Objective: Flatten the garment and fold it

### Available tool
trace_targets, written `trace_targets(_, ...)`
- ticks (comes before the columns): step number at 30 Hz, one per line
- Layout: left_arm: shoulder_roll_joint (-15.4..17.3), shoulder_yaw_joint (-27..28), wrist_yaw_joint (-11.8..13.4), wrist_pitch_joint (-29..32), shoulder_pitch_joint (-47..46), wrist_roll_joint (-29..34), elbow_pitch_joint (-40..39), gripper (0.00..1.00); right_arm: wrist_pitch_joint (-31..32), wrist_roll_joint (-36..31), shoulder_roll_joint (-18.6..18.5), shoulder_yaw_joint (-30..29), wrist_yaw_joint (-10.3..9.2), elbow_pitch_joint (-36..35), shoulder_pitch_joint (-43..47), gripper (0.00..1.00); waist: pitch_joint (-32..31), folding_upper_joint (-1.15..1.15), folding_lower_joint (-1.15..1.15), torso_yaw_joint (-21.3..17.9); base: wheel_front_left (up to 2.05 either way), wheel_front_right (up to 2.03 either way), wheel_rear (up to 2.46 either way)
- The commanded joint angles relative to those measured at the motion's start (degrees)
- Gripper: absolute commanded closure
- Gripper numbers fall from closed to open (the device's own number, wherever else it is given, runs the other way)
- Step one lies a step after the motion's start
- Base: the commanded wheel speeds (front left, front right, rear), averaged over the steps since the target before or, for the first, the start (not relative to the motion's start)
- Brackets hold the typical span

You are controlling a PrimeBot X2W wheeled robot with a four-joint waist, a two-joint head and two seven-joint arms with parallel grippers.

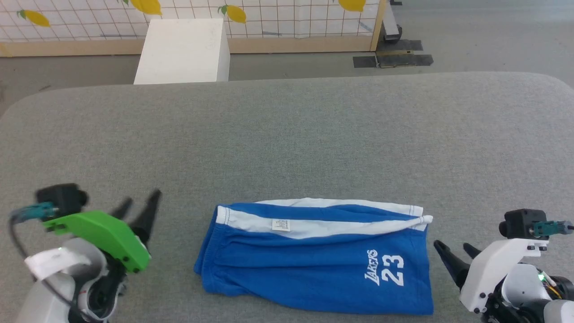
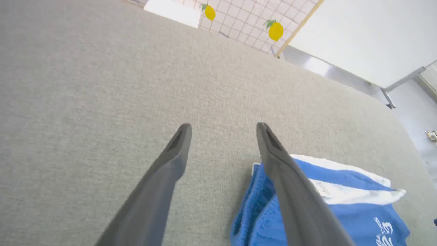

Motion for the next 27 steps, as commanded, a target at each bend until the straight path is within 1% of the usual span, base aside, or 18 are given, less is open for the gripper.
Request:
trace_targets(1,-0.02,0.68,-0.94,-3.28,-0.42,1.47,-0.23,0.00,0.19,-1.45,-0.02,-0.33,-0.08,-0.38,0.17,0.00,-0.18,0.00,0.00,-0.21,0.00,0.00,0.00)
trace_targets(2,0.32,1.33,-1.88,-8.03,-0.37,3.84,-0.26,0.00,0.96,-3.01,-0.02,-0.45,-0.08,-0.43,-0.24,0.00,-0.19,0.00,0.00,-0.35,0.00,0.00,0.00)
trace_targets(4,0.14,2.41,-2.77,-15.66,-0.36,7.06,-0.04,0.00,2.41,-3.47,-0.02,-0.08,-0.08,0.00,-0.92,0.00,-0.25,0.00,0.00,-0.50,0.00,0.00,0.00)
trace_targets(6,0.24,2.78,-4.33,-25.02,-0.52,11.46,1.12,0.00,4.82,-5.83,-0.02,0.83,-0.08,0.62,-1.77,0.00,-0.03,0.00,0.00,-0.30,0.00,0.00,0.00)
trace_targets(8,0.36,2.13,-5.44,-32.22,-0.62,15.41,2.71,0.00,6.65,-7.57,-0.02,1.82,-0.08,1.42,-2.87,0.00,0.14,0.00,0.00,-0.14,0.00,0.00,0.00)
trace_targets(9,0.37,1.73,-5.64,-34.42,-0.71,17.42,2.92,0.00,7.13,-8.31,-0.02,2.33,-0.08,1.82,-3.50,0.00,0.29,0.00,0.00,-0.07,0.00,0.00,0.00)
trace_targets(11,0.00,1.22,-5.95,-36.42,-0.91,20.95,3.26,0.00,7.93,-9.92,-0.02,3.36,-0.08,3.05,-4.93,0.00,0.80,0.00,0.00,0.22,0.00,0.00,0.00)
trace_targets(14,-1.41,1.99,-6.71,-37.03,-1.44,25.25,2.03,0.00,8.61,-11.06,-0.02,4.97,-0.08,5.87,-7.17,0.00,1.74,0.00,0.00,0.68,0.00,0.00,0.00)
trace_targets(18,-4.67,4.49,-8.34,-37.07,-0.86,28.09,0.66,0.00,8.70,-12.12,-0.02,6.61,-0.08,10.02,-9.44,0.00,2.96,0.00,0.00,1.41,0.00,0.00,0.00)
trace_targets(22,-7.21,6.40,-10.32,-37.08,-0.52,30.15,0.30,0.00,8.65,-12.59,-0.02,7.97,-0.08,13.59,-10.95,0.00,3.91,0.00,0.00,2.10,0.00,0.00,0.00)
trace_targets(23,-7.76,6.72,-10.72,-37.08,-0.36,30.31,0.52,0.00,8.73,-12.77,-0.02,8.13,-0.08,14.19,-11.23,0.63,4.08,0.00,0.00,2.18,0.00,0.00,0.00)
trace_targets(24,-8.20,7.06,-11.15,-37.08,-0.24,30.72,0.78,0.00,8.79,-12.80,-0.02,8.30,-0.08,14.77,-11.53,0.90,4.23,0.00,0.00,2.25,0.00,0.00,0.00)
trace_targets(25,-8.59,7.38,-11.45,-37.09,-0.23,30.93,0.93,0.00,8.77,-12.80,-0.02,8.32,-0.08,15.05,-11.73,1.00,4.31,0.00,0.00,2.29,0.00,0.00,0.00)
trace_targets(27,-9.43,8.14,-12.06,-37.09,-0.15,31.28,1.47,0.00,8.80,-12.99,-0.02,7.69,-0.08,15.21,-12.11,1.00,4.38,0.00,0.00,2.30,0.00,0.00,0.00)
